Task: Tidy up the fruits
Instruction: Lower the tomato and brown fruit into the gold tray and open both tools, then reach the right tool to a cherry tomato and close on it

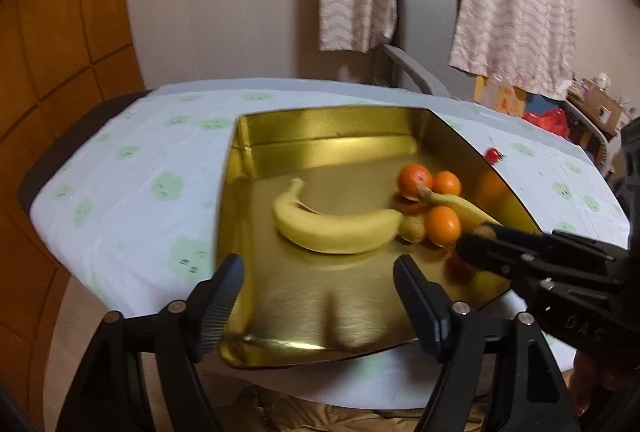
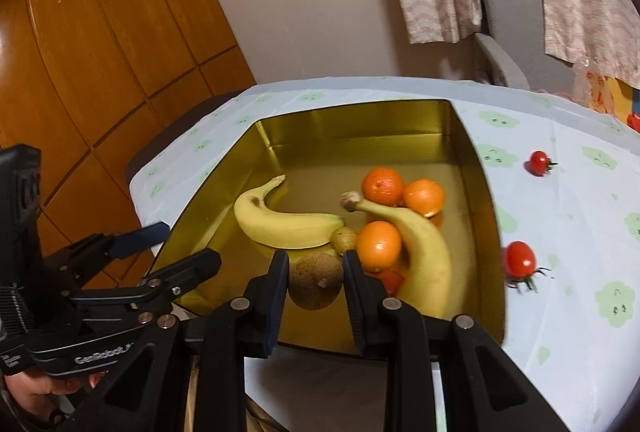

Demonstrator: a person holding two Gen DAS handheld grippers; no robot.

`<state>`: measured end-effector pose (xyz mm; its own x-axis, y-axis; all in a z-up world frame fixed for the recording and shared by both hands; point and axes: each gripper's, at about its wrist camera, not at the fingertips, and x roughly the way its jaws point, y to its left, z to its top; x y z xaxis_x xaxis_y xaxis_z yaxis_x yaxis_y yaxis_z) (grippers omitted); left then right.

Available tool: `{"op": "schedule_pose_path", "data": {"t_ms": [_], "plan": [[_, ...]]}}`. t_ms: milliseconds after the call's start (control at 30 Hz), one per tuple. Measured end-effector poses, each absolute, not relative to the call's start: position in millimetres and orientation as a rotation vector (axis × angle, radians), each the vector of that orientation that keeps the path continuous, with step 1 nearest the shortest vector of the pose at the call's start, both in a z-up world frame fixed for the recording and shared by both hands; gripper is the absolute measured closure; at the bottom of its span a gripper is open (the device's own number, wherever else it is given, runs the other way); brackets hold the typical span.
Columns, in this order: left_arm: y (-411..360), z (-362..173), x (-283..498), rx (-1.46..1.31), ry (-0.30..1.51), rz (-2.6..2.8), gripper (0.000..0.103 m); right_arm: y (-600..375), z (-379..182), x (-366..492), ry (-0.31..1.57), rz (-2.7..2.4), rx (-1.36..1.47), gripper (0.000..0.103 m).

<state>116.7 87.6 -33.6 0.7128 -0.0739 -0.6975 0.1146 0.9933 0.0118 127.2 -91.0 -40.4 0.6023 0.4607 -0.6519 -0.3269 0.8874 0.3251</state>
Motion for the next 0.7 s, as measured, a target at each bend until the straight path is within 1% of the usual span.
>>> {"op": "schedule_pose_path", "data": {"t_ms": [33, 100, 333, 500, 700], "plan": [[90.8, -31.1, 115.5, 0.051, 0.760, -0.089, 0.020, -88.2, -41.5, 129.6, 0.814, 0.462, 0.180, 0.075], [98.4, -28.0, 113.2, 0.031, 0.746, -0.070, 0.013, -83.8, -44.6, 134.0, 0.835, 0.466, 0.183, 0.075], [112.3, -28.8, 112.8, -0.005, 0.755, -0.056, 0.012, -70.2, -53.0, 140.4, 0.868, 0.457, 0.155, 0.075], [115.4, -30.5, 110.5, -0.022, 0.760, -0.043, 0.008, -62.4, -60.7, 143.1, 0.906, 0.442, 0.118, 0.075], [115.0, -34.5, 110.2, -0.023, 0.779, -0.028, 0.006, -64.5, -64.8, 143.1, 0.915, 0.446, 0.145, 0.073]]}}
